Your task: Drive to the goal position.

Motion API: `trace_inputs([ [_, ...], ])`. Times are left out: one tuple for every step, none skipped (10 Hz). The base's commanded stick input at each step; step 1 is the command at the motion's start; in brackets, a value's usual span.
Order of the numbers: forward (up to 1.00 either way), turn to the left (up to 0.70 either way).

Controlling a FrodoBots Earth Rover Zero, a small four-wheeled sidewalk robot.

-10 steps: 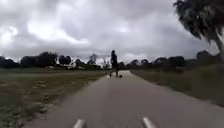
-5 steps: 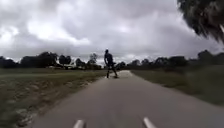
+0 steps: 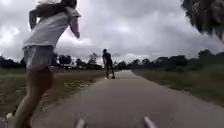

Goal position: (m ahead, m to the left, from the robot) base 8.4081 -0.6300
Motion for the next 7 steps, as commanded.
trace_inputs([
  [0.70,0.00],
  [0.70,0.00],
  [0.70,0.00],
  [0.70,-0.03],
  [0.70,-0.23],
  [0.70,-0.29],
  [0.70,-0.16],
])
